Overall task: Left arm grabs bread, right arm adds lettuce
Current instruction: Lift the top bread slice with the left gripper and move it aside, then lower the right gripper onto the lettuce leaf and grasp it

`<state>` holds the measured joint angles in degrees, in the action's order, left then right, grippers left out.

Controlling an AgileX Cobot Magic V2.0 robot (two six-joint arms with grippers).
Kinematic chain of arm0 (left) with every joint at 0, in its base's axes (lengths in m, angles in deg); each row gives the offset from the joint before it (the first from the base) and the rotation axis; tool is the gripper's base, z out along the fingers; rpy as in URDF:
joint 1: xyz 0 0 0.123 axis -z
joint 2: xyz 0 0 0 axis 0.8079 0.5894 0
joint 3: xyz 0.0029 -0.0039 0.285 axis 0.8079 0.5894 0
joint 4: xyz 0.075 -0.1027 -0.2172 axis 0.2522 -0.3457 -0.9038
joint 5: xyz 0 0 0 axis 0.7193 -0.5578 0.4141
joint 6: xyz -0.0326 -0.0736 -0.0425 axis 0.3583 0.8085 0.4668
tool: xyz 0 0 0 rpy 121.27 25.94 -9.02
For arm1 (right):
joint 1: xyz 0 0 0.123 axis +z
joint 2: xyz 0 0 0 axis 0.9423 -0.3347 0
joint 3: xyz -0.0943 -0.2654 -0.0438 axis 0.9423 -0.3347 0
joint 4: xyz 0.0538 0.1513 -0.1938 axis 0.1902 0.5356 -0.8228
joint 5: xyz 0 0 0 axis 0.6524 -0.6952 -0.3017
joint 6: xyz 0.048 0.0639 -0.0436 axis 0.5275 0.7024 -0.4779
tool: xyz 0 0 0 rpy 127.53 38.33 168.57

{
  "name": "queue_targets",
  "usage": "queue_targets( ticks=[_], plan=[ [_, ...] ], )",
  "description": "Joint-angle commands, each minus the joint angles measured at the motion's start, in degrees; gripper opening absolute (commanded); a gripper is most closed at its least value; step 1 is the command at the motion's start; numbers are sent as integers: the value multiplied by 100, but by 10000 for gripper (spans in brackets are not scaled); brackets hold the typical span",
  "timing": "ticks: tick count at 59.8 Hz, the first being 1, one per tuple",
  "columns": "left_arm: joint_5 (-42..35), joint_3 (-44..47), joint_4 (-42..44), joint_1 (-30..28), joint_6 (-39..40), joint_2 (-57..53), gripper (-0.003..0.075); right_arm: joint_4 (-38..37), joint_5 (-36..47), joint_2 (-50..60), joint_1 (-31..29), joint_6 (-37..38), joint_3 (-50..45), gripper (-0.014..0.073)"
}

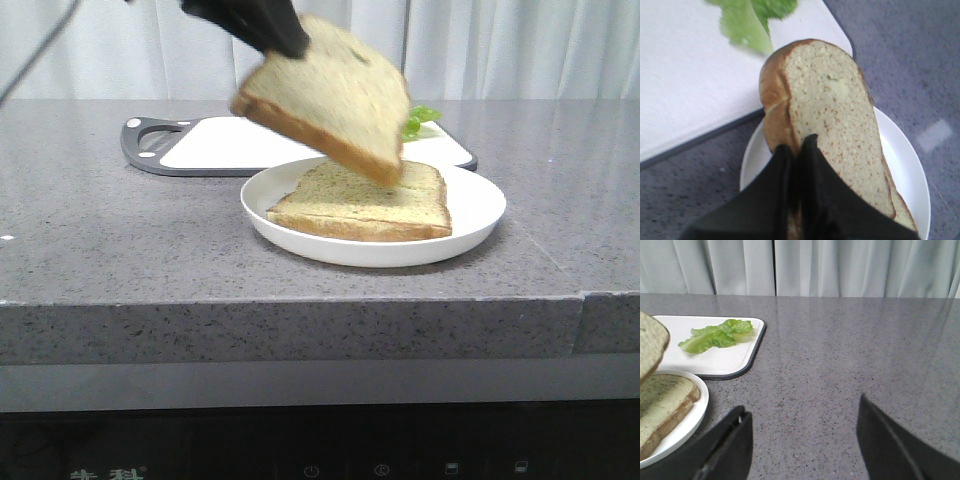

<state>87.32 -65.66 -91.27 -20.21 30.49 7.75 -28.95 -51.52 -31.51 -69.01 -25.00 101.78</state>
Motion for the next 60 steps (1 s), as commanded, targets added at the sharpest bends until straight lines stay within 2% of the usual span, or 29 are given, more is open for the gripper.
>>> queue_targets(
  ticks=[1,10,31,38,46,60],
  plan=[
    [-784,130,357,-56,194,-708,-21,4,418,-106,-17,0,207,474],
    [-1357,947,1760,-56,1149,-1602,-21,4,452,-336,-15,-30,207,474],
    [-1846,2942,4696,-56,3659,-3834,-21,4,1206,-1772,4,-34,382,474],
    [-1809,3447,5141,-56,4102,-4560,-21,4,1159,-2493,17,-113,816,474],
    [-1768,3826,5299,-56,4163,-5127,-21,4,1189,-3454,226,-590,1567,474],
    [-1755,3951,5299,-56,4163,-5342,-20,-11,987,-5499,617,-906,3196,475]
  ],
)
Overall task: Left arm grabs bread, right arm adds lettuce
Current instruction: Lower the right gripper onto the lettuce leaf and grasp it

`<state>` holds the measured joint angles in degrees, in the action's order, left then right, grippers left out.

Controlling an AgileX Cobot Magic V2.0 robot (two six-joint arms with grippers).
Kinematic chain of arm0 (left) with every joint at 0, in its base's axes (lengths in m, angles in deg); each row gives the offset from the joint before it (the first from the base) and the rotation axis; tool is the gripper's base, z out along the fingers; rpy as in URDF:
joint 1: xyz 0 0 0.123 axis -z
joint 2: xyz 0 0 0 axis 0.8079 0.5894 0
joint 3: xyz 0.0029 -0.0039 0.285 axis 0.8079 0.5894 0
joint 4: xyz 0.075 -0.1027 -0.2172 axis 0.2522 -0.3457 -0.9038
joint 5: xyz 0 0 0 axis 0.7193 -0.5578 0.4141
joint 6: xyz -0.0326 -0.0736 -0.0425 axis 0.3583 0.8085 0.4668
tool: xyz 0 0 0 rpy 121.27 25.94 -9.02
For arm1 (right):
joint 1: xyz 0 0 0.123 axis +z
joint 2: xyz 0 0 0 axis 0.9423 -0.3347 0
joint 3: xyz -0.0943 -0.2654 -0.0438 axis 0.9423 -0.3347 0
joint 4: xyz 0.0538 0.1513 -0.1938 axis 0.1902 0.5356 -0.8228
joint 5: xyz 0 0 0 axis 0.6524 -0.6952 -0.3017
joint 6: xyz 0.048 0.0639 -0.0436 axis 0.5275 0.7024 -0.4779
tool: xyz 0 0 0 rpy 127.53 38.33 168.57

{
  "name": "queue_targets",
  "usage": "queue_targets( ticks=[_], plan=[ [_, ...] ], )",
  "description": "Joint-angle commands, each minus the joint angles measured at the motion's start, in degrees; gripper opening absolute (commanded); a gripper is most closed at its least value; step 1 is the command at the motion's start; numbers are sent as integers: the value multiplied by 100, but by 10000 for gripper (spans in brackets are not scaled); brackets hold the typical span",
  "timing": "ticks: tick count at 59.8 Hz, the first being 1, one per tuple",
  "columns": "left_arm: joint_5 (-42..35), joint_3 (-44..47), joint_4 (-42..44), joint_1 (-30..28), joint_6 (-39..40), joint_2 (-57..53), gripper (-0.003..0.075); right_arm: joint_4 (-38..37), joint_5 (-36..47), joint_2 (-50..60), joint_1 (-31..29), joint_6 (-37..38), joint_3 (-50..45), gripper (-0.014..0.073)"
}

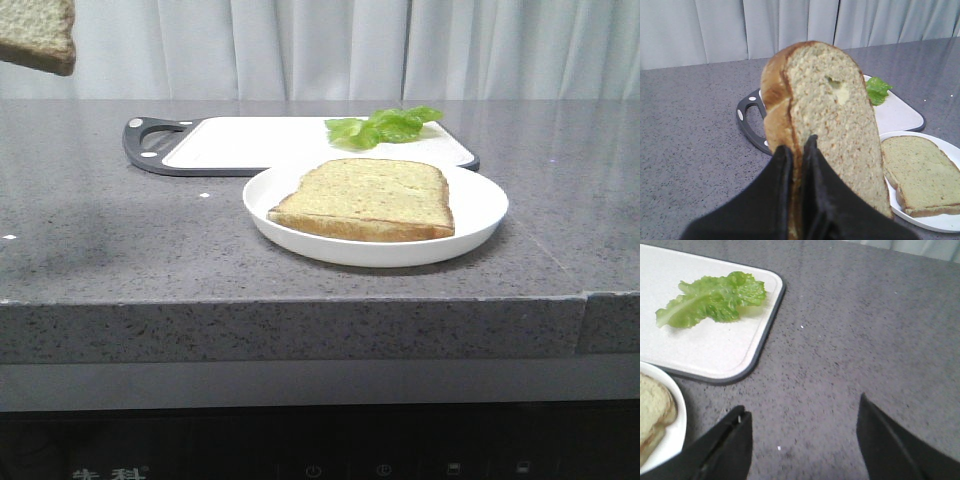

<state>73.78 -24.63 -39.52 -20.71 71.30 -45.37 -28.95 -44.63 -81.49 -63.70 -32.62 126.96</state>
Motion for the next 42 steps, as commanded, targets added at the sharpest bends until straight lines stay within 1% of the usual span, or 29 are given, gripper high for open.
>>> queue_targets(
  ticks=[1,9,15,22,26,33,42],
  plan=[
    [-401,-152,124,-7,81,-30,-20,-19,256,-629,103,-182,853,475],
    [-401,-152,124,-7,81,-30,-20,-38,-229,-1832,322,-668,1985,475],
    [-401,-152,124,-7,81,-30,-21,-30,-919,-2793,437,-1137,3149,475],
    [-376,-152,124,-7,81,-30,-21,4,-1780,-3828,494,-1293,4464,475],
    [-264,-152,124,-7,81,-30,-20,190,-2201,-4383,498,-1437,5234,475],
    [-105,-152,124,-7,81,-30,-20,534,-2628,-5011,498,-1704,6103,475],
    [-38,-152,124,-7,81,-30,-21,842,-2613,-5458,505,-1881,6658,475]
  ],
)
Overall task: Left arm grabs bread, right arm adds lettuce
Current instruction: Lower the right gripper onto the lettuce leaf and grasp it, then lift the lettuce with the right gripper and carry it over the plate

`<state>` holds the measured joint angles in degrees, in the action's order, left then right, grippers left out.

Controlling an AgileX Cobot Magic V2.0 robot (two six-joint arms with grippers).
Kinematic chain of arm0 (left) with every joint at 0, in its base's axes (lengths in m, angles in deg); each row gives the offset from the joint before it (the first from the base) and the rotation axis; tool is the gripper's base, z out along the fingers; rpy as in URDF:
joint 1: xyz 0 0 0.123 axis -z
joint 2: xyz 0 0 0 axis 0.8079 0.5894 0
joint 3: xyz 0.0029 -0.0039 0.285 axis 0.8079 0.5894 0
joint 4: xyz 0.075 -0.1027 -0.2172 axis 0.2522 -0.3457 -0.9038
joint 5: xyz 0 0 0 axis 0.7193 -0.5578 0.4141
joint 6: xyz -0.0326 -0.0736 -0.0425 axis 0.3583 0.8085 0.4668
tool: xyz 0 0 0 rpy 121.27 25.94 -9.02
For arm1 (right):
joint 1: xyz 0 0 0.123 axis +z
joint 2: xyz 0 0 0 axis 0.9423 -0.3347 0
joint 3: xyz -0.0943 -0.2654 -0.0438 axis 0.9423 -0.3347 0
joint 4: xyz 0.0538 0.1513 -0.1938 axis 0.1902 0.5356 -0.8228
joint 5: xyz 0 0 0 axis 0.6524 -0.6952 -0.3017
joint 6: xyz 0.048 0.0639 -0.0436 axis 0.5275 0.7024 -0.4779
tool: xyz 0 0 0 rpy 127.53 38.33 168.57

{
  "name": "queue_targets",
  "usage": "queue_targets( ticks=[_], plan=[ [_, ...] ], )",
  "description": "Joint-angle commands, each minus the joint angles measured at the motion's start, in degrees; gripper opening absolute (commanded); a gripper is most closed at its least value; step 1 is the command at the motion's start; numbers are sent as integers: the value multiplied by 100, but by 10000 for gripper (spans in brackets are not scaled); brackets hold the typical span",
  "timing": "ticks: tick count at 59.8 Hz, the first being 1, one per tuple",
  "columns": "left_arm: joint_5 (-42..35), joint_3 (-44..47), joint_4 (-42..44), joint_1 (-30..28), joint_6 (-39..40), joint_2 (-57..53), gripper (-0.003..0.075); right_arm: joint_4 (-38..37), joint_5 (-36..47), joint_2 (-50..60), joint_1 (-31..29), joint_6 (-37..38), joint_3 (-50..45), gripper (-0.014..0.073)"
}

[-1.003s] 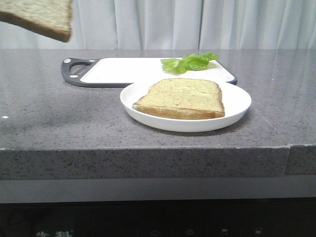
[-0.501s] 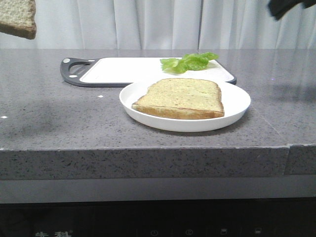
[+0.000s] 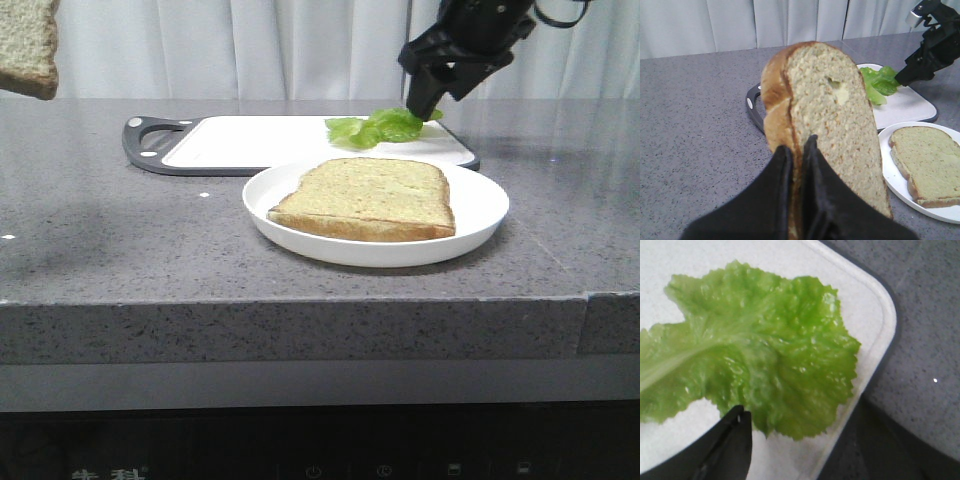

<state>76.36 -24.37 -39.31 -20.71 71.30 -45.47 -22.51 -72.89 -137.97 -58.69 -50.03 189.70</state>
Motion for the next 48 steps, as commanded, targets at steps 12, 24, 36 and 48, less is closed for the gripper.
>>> queue_targets(
  ticks=[12,24,36,48],
  plan=[
    [-286,-177,103,-7,81,-21,-20,210,495,-27,87,-233,424,475],
    [-286,-177,103,-7,81,-21,-20,210,607,-89,101,-233,424,220],
    [-286,-177,103,-7,81,-21,-21,223,446,19,91,-233,424,-66],
    [-286,-177,92,-7,81,-21,-20,763,199,353,91,-215,397,-62]
  ],
)
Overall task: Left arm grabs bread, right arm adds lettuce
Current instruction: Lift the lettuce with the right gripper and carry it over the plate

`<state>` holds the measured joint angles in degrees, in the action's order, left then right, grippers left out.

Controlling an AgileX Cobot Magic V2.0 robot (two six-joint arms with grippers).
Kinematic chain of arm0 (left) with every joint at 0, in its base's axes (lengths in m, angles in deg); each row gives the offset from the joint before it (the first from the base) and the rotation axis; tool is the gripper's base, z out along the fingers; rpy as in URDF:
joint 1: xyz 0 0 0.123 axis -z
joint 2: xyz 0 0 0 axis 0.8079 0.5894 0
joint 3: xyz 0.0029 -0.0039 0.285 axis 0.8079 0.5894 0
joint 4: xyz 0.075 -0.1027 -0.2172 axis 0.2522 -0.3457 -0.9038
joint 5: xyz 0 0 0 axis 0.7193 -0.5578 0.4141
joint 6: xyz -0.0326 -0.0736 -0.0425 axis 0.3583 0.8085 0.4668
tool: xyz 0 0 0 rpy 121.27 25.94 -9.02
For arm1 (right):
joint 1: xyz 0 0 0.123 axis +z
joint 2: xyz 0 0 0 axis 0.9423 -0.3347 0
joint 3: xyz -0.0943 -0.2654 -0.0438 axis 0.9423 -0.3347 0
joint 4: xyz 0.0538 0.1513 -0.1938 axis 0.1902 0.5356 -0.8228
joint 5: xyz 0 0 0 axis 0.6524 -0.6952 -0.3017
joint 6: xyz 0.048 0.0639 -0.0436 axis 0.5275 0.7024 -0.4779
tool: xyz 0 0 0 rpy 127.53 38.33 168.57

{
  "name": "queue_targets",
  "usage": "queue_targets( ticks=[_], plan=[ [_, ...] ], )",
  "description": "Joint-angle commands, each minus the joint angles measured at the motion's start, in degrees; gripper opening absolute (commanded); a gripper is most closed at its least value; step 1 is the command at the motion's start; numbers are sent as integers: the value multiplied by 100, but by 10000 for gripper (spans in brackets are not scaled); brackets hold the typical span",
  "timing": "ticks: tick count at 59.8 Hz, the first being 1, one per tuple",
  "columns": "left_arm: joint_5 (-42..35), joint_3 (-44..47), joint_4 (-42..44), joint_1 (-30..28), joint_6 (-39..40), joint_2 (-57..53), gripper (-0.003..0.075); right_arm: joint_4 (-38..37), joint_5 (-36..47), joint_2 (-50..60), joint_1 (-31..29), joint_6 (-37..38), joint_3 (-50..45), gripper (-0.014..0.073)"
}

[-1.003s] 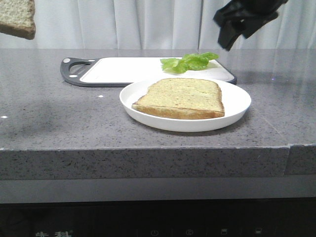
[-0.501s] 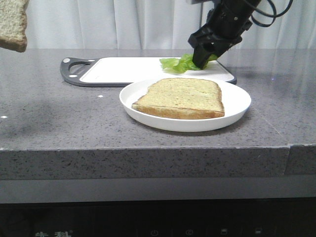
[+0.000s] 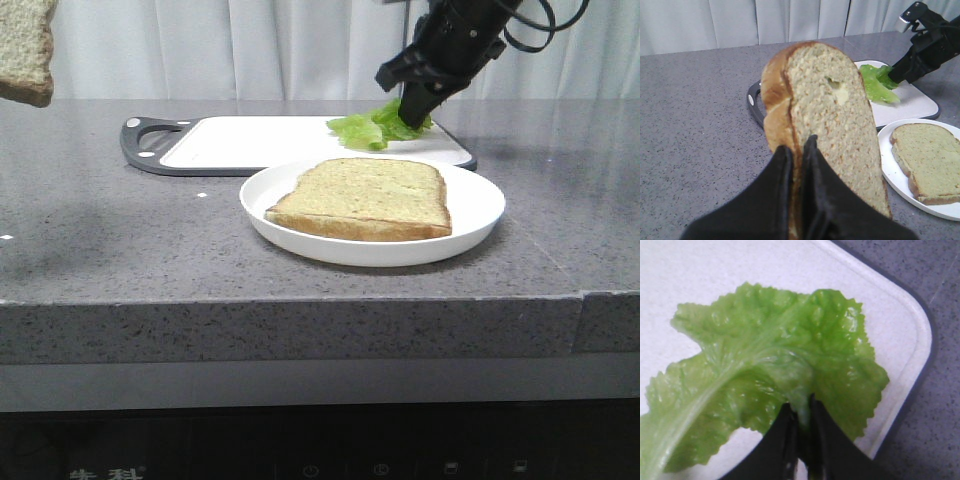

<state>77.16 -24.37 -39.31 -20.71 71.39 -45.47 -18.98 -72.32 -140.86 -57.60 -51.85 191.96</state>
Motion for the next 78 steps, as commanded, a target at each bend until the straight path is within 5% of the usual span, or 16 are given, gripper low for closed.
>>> queue_targets(
  ticks=[1,13,43,78],
  plan=[
    [-367,-177,81,-7,73,-21,-21,486,122,683,-19,-12,160,-62],
    [-367,-177,58,-7,73,-21,-20,1030,584,1594,67,85,-757,-62],
    [-367,-177,48,-7,73,-21,-20,1036,3192,4575,1082,1231,-5475,-62],
    [-367,-177,48,-7,73,-21,-20,1508,2908,4550,1141,1416,-5946,-60]
  ],
)
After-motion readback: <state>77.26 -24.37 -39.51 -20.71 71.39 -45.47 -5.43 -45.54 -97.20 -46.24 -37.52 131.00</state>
